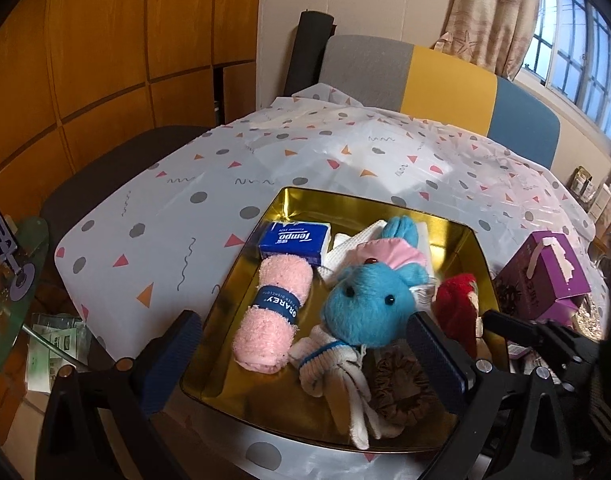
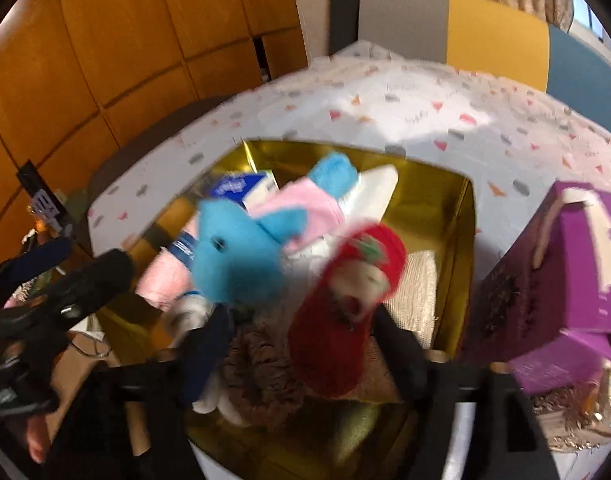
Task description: Organize soft objects
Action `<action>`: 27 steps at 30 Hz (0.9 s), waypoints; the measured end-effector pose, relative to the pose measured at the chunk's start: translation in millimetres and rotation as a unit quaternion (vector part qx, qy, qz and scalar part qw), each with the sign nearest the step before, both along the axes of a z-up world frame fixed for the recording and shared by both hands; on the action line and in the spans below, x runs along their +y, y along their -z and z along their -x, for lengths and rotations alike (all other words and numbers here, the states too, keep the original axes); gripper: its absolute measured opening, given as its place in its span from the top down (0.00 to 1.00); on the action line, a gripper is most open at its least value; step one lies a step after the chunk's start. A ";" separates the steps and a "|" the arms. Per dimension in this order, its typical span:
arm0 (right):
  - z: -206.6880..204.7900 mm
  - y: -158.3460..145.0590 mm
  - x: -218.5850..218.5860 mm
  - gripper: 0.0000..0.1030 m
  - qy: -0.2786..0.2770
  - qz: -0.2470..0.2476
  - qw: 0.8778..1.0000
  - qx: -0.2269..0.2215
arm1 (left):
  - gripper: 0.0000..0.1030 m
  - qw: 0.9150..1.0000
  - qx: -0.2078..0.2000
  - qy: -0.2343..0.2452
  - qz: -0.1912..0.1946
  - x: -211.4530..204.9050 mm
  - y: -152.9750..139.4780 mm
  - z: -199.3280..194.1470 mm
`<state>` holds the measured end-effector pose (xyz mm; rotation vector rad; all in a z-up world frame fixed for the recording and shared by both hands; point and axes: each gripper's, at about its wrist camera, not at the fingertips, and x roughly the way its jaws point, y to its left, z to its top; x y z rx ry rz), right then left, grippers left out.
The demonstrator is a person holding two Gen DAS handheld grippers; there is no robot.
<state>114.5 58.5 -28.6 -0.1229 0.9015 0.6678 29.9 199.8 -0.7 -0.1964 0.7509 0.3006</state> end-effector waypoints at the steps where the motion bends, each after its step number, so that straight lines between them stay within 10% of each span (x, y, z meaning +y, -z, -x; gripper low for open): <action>1: 4.9 -4.6 -2.9 0.23 0.000 -0.006 1.000 -0.009 | 0.00 1.000 -0.002 0.001 -0.001 -1.5 -1.8 1.2; 10: 48.0 -42.4 -33.4 0.23 0.089 -0.006 0.991 -0.103 | 0.00 1.000 -0.020 0.010 0.000 -14.1 -15.4 11.6; 27: 57.3 -46.7 -81.5 0.23 0.194 0.007 0.973 -0.125 | 0.00 0.999 -0.017 0.022 -0.017 -33.9 -15.7 22.1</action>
